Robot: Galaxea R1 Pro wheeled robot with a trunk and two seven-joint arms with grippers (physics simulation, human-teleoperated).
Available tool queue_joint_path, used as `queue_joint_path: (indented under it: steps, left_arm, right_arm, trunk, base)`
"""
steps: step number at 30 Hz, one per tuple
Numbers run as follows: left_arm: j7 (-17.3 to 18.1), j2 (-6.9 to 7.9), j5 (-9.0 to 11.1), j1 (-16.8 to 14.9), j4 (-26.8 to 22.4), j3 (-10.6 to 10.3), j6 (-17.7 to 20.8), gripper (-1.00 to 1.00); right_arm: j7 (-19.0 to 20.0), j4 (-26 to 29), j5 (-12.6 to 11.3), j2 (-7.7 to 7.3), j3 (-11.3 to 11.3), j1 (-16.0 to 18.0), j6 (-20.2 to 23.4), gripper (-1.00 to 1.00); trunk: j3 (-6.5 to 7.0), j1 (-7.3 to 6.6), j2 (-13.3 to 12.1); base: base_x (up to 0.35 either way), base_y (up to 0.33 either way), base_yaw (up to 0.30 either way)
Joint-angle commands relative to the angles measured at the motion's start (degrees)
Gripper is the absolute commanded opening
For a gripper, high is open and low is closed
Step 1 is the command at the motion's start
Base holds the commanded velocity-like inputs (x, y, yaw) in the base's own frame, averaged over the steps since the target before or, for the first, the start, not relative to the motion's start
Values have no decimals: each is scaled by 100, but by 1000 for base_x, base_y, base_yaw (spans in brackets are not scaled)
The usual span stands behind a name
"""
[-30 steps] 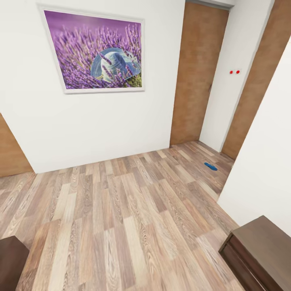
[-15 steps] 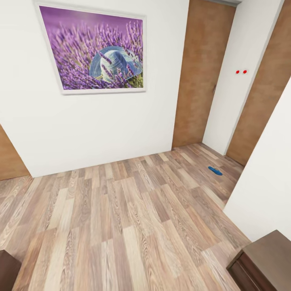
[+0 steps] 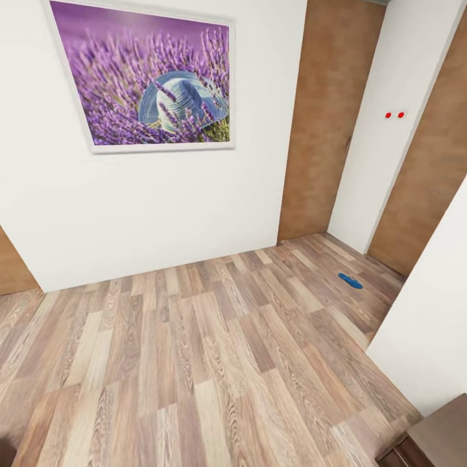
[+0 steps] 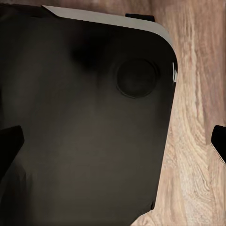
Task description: In the bedroom, move the book from the bed onto either nightstand, and place the two sandals side by side next to the bed.
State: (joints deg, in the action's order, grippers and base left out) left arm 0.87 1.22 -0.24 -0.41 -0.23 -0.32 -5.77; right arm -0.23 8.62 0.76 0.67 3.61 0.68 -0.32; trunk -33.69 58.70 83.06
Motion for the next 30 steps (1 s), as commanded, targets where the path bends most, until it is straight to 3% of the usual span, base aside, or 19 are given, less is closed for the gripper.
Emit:
queue_joint_path:
  steps: [1,30]
  left_arm:
    - [9,1,-2,-3,5,-3,-20,100]
    - [6,1,0,-3,5,-3,-29,100]
  right_arm:
    - [-3,-1,9,-2,34,3,-3,100]
    - [2,-1,11,3,43,3,-3,100]
  trunk:
    - [-5,2,2]
    - [-5,2,2]
  base:
    - [269,0,0]
    - [269,0,0]
